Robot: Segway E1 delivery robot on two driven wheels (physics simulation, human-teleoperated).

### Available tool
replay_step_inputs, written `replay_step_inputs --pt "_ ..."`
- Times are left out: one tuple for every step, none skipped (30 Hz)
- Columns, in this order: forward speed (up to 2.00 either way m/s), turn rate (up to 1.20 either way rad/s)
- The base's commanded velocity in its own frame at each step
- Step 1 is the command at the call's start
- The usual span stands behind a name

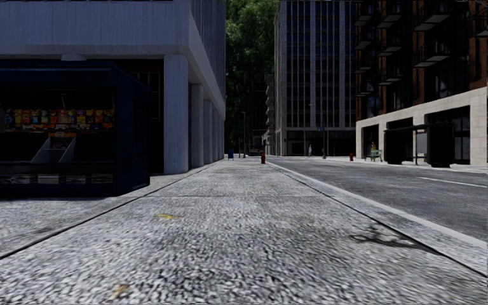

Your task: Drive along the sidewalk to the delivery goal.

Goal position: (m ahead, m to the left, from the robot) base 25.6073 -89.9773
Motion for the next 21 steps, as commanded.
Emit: replay_step_inputs --pt "2.00 0.00" --pt "2.00 0.00" --pt "2.00 0.00" --pt "2.00 0.00" --pt "2.00 0.00" --pt "2.00 0.00" --pt "2.00 0.00" --pt "2.00 0.00" --pt "2.00 0.00" --pt "2.00 0.00" --pt "2.00 0.00" --pt "2.00 0.00" --pt "2.00 0.00" --pt "2.00 0.00" --pt "2.00 0.00" --pt "2.00 0.00" --pt "2.00 0.00" --pt "2.00 0.00" --pt "2.00 0.00" --pt "2.00 0.00" --pt "2.00 0.00"
